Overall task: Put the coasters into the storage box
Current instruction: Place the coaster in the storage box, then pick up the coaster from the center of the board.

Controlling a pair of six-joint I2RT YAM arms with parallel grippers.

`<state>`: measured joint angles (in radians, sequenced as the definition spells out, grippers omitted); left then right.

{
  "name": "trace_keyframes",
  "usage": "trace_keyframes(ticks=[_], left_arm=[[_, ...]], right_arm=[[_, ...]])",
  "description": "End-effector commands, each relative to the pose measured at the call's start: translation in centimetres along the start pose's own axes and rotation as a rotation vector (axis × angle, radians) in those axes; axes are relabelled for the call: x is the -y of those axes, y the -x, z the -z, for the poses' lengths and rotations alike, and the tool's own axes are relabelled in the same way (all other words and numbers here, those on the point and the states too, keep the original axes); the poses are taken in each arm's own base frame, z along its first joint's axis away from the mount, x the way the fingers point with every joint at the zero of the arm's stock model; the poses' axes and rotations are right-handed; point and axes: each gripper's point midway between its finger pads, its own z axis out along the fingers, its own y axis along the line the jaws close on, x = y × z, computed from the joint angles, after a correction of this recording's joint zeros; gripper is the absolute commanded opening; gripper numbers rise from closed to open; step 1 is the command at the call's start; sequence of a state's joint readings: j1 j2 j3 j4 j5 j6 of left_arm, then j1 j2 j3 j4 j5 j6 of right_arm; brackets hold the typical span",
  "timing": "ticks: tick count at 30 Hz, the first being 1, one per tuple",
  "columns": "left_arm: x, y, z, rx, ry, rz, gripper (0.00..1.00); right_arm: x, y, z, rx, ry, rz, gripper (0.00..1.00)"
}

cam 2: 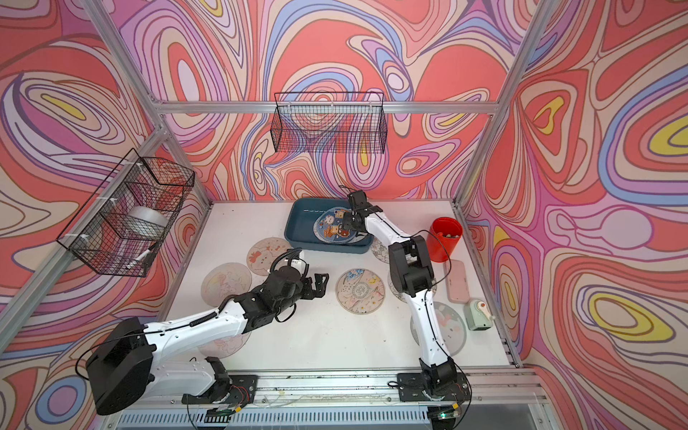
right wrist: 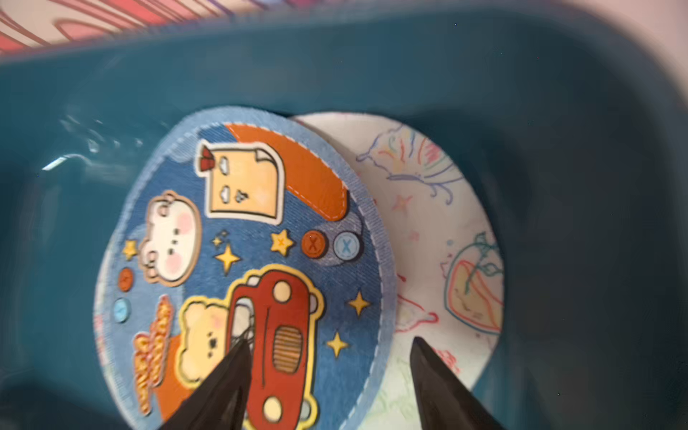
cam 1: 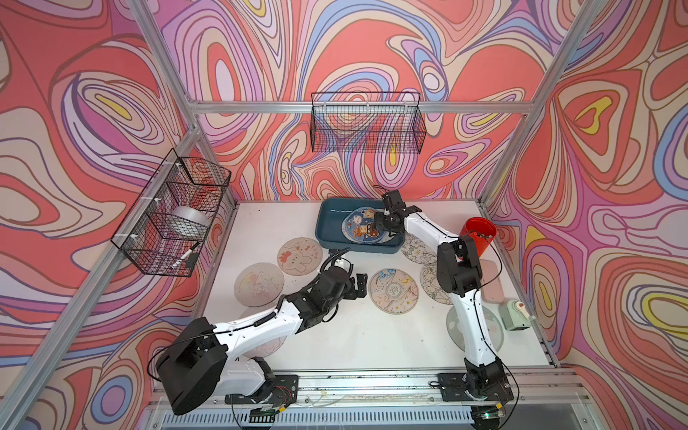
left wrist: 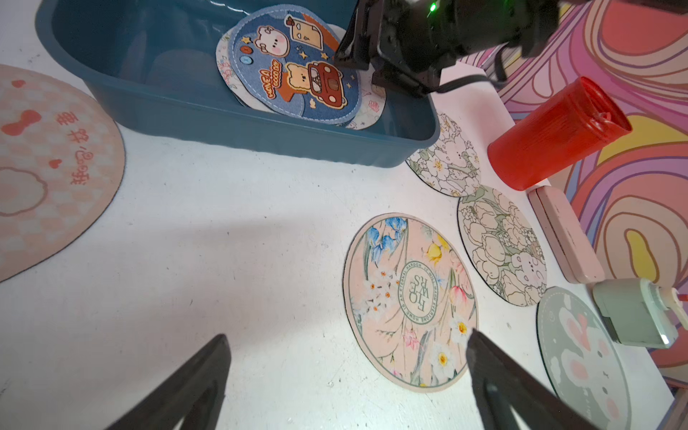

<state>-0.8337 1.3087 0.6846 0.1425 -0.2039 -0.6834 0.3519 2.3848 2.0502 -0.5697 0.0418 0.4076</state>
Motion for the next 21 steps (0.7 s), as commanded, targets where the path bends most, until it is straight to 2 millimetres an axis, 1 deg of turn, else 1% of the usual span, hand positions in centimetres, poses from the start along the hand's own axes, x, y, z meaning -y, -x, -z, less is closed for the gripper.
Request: trace_keyframes(ticks=[1, 5, 10, 13, 18, 21], left_arm=[[0.0, -0.1, -0.4, -0.033, 0.015, 0.015, 1.0], [0.5, -0.7, -1.0, -0.083, 0.009, 0.002, 1.0], [0.9, -1.6, -1.9, -0.144, 0.004, -0.009, 1.0], [1.4, -1.7, -2.2, -0.144, -0.021, -0.005, 1.0], [2.1, -2.1, -2.8, -0.175, -0.04, 0.005, 1.0], [1.8, -2.7, -3.5, -0.213, -0.004, 0.019, 1.0]], right_arm=[[-0.4, 2.5, 4.1, 0.067, 0.011, 0.025, 0.69], [-0.5, 1.7, 5.9, 0.034, 0.027, 0.039, 0.69], [-0.3, -0.6, 7.8, -0.018, 0.061, 0.055, 0.69], [-0.3, -1.7, 9.3, -0.032, 0.084, 0.069, 0.69], [0.5, -3.2, 12.0, -0.028, 0.087, 0.067, 0.69], [1.5, -4.4, 13.3, -0.032, 0.081, 0.046, 0.69]])
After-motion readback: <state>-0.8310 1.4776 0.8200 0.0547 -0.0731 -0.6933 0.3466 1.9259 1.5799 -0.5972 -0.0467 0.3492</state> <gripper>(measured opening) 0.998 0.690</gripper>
